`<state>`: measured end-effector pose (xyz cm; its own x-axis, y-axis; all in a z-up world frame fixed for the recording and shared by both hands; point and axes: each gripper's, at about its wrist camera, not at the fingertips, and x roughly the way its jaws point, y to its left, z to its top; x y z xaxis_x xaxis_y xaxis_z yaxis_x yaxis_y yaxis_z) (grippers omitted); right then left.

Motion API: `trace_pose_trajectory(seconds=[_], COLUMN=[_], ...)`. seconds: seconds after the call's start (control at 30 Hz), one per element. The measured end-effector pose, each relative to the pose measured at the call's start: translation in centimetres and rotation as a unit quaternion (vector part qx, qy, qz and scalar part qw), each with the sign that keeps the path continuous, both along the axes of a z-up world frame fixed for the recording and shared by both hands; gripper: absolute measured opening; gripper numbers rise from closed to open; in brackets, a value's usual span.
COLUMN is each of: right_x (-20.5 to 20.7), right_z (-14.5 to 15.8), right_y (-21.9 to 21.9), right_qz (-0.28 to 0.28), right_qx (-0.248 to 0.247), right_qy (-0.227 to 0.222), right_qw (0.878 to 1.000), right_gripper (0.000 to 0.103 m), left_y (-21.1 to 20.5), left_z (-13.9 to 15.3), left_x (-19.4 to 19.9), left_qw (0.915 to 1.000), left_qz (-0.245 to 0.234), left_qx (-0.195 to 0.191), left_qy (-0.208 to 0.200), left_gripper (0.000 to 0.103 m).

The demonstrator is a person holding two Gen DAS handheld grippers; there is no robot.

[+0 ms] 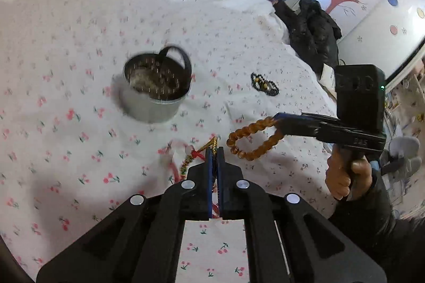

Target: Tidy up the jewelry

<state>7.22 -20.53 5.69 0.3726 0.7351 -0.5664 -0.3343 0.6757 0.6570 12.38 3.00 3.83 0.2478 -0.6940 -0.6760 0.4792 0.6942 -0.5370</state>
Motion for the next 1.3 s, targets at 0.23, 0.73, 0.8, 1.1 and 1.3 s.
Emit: trace_pose_trajectory(seconds=[0.23,0.73,0.8,1.1,1.3], right_x=[0.0,0.0,0.1,0.1,0.1], right_z=[-0.2,0.0,-0.2,-0.4,-1.8], right_y=[0.3,0.3,0.4,0.3,1.9], right_qz=[0.003,0.007,0.008,0.006,0.031], right_qx=[-0.003,-0.003,-0.009,-0.003,-0.055], right_qy=[0.003,0.001,0.003,0.008,0.033], right_qw=[1.0,1.0,1.0,1.0,0.997], right_gripper=[0.013,0.013,0.013,0.013,0.043], left_y=[-0.1,0.1,-0.6,1.2,3.1], left_z=[-0.9,-1.4,0.3,0.3,1.9], left_x=[0.4,1.2,0.5,0.7,0.5], left_qw=[0.9998,0.9984,0.9999,0.9982,0.9946], left_qz=[0.004,0.028,0.014,0.013,0.013], left_qx=[0.002,-0.025,0.001,-0.052,-0.102], left_qy=[0.021,0.043,-0.001,0.026,0.018], left_gripper=[0.003,0.003,0.003,0.003,0.003])
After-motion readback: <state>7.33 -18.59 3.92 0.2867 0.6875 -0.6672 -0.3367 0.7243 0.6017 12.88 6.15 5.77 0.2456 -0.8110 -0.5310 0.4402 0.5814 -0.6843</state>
